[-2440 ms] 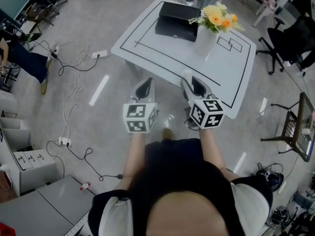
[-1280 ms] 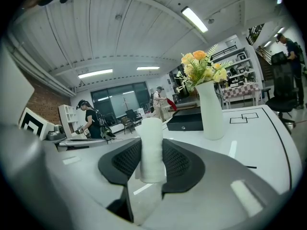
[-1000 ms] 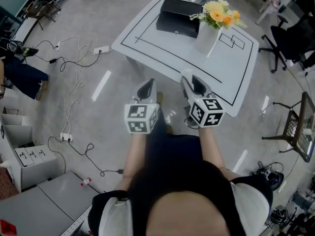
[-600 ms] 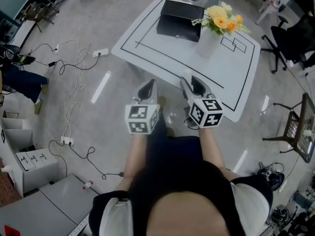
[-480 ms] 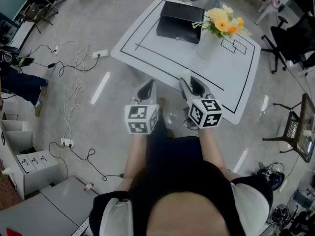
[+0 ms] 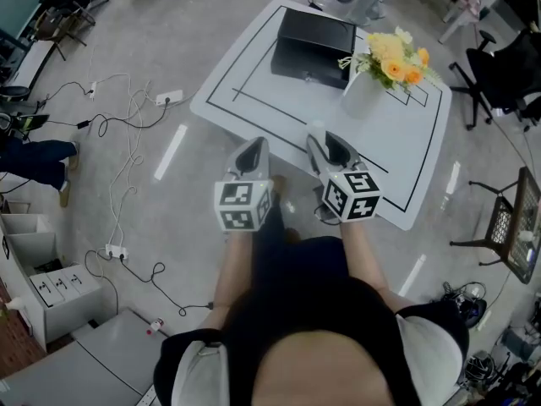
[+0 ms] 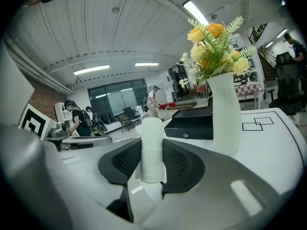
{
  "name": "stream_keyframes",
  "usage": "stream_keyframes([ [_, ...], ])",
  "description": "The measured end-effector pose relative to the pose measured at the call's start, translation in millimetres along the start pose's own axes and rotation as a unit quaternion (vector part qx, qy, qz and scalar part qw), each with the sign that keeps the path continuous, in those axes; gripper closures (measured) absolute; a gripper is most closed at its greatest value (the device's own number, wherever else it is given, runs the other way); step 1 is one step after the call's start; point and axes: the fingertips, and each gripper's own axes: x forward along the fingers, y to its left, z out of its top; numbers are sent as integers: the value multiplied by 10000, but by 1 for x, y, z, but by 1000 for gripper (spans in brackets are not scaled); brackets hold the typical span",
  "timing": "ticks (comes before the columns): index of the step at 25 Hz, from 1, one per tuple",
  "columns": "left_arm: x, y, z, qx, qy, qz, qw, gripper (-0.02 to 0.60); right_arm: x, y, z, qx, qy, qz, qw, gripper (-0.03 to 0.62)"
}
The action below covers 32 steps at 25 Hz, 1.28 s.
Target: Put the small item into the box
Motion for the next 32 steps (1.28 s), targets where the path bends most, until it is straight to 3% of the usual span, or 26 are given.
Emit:
stream_keyframes([
  [32, 111, 87, 46, -99, 221, -211, 9995, 572, 129, -27, 47, 82, 182, -273, 9994, 457],
])
